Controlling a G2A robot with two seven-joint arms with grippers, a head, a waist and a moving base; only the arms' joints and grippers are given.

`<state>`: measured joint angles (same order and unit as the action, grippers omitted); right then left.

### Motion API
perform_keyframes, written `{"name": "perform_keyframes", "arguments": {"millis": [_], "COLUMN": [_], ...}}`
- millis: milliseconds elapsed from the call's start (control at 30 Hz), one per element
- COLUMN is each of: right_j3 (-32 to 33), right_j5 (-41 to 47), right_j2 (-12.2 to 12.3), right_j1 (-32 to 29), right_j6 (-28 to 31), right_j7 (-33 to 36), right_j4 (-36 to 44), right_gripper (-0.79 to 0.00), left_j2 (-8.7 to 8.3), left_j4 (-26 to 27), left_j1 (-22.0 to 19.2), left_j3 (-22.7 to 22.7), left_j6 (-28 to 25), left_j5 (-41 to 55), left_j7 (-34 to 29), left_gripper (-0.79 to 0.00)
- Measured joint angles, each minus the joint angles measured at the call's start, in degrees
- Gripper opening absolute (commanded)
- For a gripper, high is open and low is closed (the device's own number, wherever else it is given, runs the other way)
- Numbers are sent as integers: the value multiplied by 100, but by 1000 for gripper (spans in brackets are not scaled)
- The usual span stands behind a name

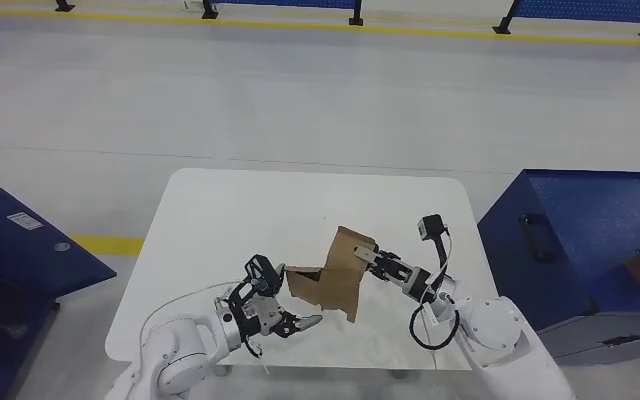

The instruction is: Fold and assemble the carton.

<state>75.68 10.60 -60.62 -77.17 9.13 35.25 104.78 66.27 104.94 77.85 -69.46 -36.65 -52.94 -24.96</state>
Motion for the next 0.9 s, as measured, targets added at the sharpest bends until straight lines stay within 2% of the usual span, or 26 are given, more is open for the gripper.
{"name": "perform_keyframes", "arguments": {"millis": [200, 400, 700, 900], "right_j3": [-163, -324, -580, -735], "right_j5": [-142, -170, -88, 53], "right_j2": [-36, -81, -153, -189], "right_j1": [105, 255, 407, 387], "right_j6": [-75, -197, -290, -377], "right_j7": [-145, -277, -379, -298], "right_j4": [13, 10, -112, -194], "right_gripper": [-785, -785, -785, -785], "left_j2": [-131, -240, -329, -347], "left_j4": [319, 464, 620, 610], "left_j1": [261, 452, 383, 218], "left_j3": [-412, -505, -247, -7], "left_j6": [-828, -1357, -1480, -1433], "left_j5": [706, 1318, 1742, 1734], "left_j7": [-269, -692, -1198, -1260], "left_gripper": [0, 0, 0, 0]}}
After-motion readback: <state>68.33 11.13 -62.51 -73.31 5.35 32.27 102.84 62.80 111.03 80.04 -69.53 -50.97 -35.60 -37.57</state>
